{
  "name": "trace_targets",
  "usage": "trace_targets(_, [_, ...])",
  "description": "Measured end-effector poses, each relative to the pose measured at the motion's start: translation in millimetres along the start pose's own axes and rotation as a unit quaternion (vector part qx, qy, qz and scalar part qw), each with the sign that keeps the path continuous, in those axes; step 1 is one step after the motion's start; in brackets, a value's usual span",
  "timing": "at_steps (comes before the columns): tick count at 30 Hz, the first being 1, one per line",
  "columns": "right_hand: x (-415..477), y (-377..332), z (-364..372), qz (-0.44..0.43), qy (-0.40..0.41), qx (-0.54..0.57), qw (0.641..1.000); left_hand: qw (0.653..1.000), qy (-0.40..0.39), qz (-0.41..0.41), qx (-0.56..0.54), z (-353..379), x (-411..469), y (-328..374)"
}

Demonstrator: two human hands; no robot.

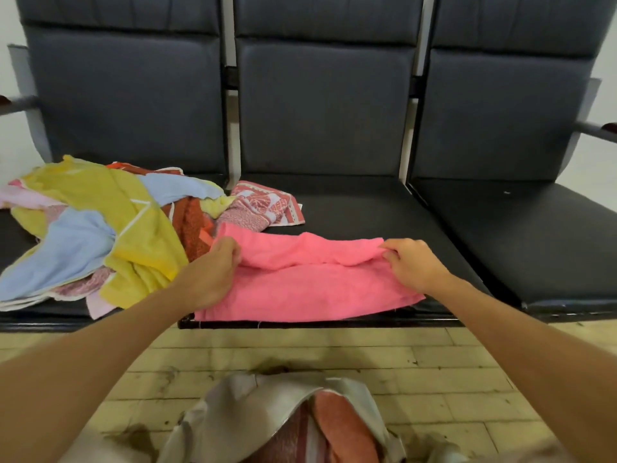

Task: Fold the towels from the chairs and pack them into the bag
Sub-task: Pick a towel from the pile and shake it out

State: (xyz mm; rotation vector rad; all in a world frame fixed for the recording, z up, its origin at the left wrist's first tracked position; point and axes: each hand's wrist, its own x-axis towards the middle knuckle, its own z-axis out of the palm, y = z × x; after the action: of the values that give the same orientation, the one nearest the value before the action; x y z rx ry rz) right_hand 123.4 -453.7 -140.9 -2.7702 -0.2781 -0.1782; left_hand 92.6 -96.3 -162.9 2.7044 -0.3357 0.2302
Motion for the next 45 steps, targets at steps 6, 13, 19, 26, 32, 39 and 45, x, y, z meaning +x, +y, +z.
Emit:
trace_targets(6, [-27.2, 4.6, -35.0, -0.001, 0.098, 0.07, 0.993, 0.985, 0.106, -0.005, -0.139, -38.4, -22.0, 23.5])
trace_targets(13, [-60.5, 9.6, -54.1, 0.033, -0.043, 0.015, 0.998, 0.984, -0.045, -0.079, -0.155, -59.8, -48.3, 25.7])
trace_targets(19, [-50.4, 7.1, -39.6, 0.114, -0.109, 0.019, 0.987, 0.989, -0.083, -0.108, -0.048, -49.4, -44.6, 28.7])
trace_targets(26, [-28.4, 0.1, -21.6, 0.204, -0.065, 0.005, 0.977, 0.967, -0.06, -0.245, 0.023, -26.0, -24.2, 25.6])
trace_targets(32, [-20.4, -10.7, -16.4, 0.271, -0.095, 0.032, 0.957, 0.955, -0.122, -0.265, 0.053, -22.5, -19.2, 17.1])
trace_targets(39, [-26.5, -19.0, -29.6, 0.285, -0.226, 0.212, 0.907, 0.934, -0.034, -0.318, -0.157, -38.6, -19.8, 32.1])
trace_targets(45, [-36.8, -8.2, -30.6, 0.253, -0.29, 0.326, 0.863, 0.736, 0.028, -0.378, -0.561, -76.3, -28.3, 54.1])
